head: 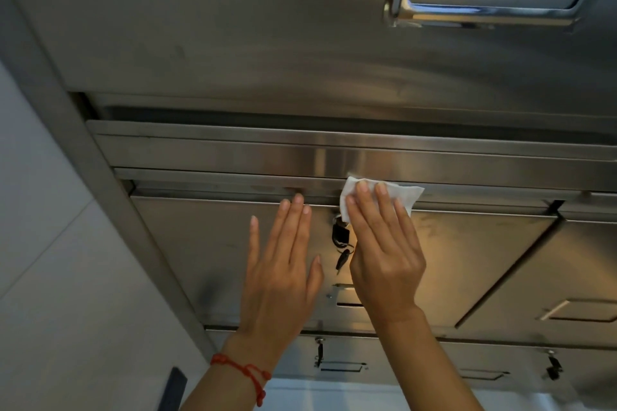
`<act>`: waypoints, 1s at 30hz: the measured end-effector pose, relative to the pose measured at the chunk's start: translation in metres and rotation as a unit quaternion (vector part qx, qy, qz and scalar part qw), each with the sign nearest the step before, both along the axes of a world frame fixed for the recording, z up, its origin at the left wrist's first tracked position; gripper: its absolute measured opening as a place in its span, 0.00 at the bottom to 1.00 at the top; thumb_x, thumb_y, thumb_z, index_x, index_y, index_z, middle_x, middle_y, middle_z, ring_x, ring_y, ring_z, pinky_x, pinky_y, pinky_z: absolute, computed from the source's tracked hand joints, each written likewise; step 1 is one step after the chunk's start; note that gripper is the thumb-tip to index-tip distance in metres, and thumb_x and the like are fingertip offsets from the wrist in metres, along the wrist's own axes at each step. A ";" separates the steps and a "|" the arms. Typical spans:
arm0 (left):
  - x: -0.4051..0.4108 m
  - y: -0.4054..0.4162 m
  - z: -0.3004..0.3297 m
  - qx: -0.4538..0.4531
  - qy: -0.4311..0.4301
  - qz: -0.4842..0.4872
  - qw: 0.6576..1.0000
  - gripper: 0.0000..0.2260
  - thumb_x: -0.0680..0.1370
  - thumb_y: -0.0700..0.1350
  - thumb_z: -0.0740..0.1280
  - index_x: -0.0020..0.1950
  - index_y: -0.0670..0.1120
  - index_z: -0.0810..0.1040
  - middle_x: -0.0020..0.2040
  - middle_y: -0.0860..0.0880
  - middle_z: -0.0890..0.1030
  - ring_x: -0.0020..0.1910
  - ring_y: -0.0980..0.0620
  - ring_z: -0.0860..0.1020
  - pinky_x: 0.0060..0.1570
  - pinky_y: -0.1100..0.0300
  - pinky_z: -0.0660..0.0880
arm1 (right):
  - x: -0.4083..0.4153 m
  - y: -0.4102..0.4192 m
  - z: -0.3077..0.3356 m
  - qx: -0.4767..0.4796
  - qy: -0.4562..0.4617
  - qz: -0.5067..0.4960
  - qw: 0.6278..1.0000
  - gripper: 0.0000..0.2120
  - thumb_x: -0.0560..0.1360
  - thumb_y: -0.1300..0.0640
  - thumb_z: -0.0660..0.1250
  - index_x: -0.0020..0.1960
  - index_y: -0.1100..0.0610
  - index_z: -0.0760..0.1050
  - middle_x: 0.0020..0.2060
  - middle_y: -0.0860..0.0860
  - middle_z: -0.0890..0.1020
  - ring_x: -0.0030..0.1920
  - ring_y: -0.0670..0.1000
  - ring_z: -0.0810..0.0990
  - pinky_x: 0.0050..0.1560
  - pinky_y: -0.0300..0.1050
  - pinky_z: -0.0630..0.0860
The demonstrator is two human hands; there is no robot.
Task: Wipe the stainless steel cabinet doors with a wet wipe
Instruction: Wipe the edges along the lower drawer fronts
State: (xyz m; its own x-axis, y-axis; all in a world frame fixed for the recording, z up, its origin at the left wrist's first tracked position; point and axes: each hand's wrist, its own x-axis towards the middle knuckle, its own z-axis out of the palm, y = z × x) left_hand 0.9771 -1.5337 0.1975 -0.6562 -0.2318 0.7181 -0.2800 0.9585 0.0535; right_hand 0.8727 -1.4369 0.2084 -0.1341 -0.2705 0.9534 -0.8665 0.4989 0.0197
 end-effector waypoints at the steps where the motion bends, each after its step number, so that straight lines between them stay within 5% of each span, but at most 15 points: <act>1: 0.001 -0.002 0.000 -0.002 -0.001 -0.002 1.000 0.25 0.78 0.47 0.56 0.73 0.38 0.60 0.73 0.40 0.64 0.73 0.45 0.61 0.69 0.39 0.57 | 0.002 -0.004 0.001 0.003 0.001 0.005 1.000 0.20 0.72 0.72 0.66 0.63 0.63 0.75 0.64 0.57 0.74 0.67 0.55 0.71 0.69 0.52 0.67; 18: 0.037 -0.053 -0.006 -0.006 -0.006 0.047 0.999 0.27 0.78 0.48 0.55 0.73 0.37 0.59 0.74 0.39 0.62 0.73 0.44 0.59 0.68 0.38 0.57 | 0.037 -0.062 0.002 0.018 0.002 0.060 0.998 0.27 0.67 0.73 0.69 0.65 0.61 0.74 0.65 0.56 0.73 0.69 0.53 0.70 0.70 0.52 0.66; 30: 0.052 -0.074 -0.008 -0.019 -0.028 0.072 0.997 0.25 0.81 0.51 0.51 0.74 0.38 0.58 0.74 0.40 0.61 0.73 0.44 0.59 0.67 0.38 0.57 | 0.056 -0.095 0.004 0.012 0.003 0.088 0.996 0.17 0.75 0.70 0.60 0.63 0.61 0.74 0.64 0.56 0.75 0.67 0.54 0.72 0.68 0.51 0.68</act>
State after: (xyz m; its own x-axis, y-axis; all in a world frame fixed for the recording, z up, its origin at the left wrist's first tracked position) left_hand 1.0290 -1.6075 0.1891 -0.6568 -0.2991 0.6922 -0.4164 0.9092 -0.0022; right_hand 0.9284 -1.5318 0.2128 -0.0777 -0.3128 0.9466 -0.9403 0.3385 0.0346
